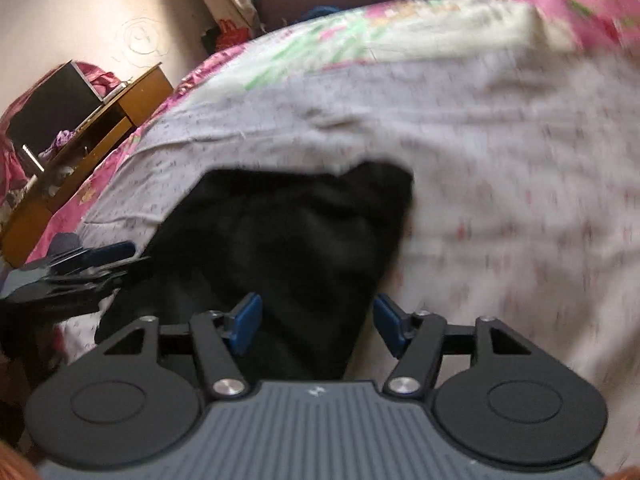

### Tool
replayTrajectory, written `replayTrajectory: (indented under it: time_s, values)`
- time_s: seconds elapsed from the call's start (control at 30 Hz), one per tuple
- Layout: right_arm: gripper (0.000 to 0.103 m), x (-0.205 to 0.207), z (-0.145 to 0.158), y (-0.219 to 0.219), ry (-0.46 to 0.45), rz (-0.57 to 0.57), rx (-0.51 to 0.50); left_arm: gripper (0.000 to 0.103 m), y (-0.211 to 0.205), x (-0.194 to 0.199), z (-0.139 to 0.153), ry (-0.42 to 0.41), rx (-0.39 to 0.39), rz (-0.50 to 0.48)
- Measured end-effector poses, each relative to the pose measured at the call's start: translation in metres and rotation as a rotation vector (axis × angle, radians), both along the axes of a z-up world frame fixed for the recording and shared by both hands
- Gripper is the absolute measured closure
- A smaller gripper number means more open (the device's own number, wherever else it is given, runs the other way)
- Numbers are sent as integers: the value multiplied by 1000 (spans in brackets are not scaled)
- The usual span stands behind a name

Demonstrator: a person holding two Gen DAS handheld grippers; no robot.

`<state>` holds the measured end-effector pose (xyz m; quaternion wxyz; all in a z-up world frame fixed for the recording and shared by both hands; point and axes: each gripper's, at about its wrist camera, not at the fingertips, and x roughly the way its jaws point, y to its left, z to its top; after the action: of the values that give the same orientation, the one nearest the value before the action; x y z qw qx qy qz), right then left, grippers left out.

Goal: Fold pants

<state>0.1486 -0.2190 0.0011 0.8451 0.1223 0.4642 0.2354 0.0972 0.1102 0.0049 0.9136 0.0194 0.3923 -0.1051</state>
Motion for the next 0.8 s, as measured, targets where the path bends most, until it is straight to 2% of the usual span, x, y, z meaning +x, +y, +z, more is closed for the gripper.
replayTrajectory:
  time_s: [0.03,0.07,0.1,0.17,0.27,0.33,0.43,0.53,0.7,0.8]
  values:
    - [40,2,-10,0,54,-16,28,13,5,4,-5,33,-23,16]
    - [40,4,-18,1,103,-36,49,13,9,4,-3,53,-50,42]
    - [40,3,-18,1,97,-61,55,15,12,2,4,66,-73,70]
    - [40,-8,-4,-1,32,-86,74,17,9,-14,25,19,-65,92]
    - [40,-25,14,-4,-14,-103,117,16,-9,-39,45,-19,-60,69]
    - [40,-37,18,0,-30,-99,102,16,-25,-58,50,-51,-57,61]
    - [40,-59,17,6,-34,-102,59,16,-43,-77,49,-56,-70,69]
    - [40,-81,12,3,-1,-117,86,16,-56,-90,47,-21,-72,67]
    - [40,-108,11,7,-6,-116,59,16,-71,-115,44,-26,-34,64]
    - [40,-116,15,12,-22,-111,38,11,-77,-124,41,-30,-20,82]
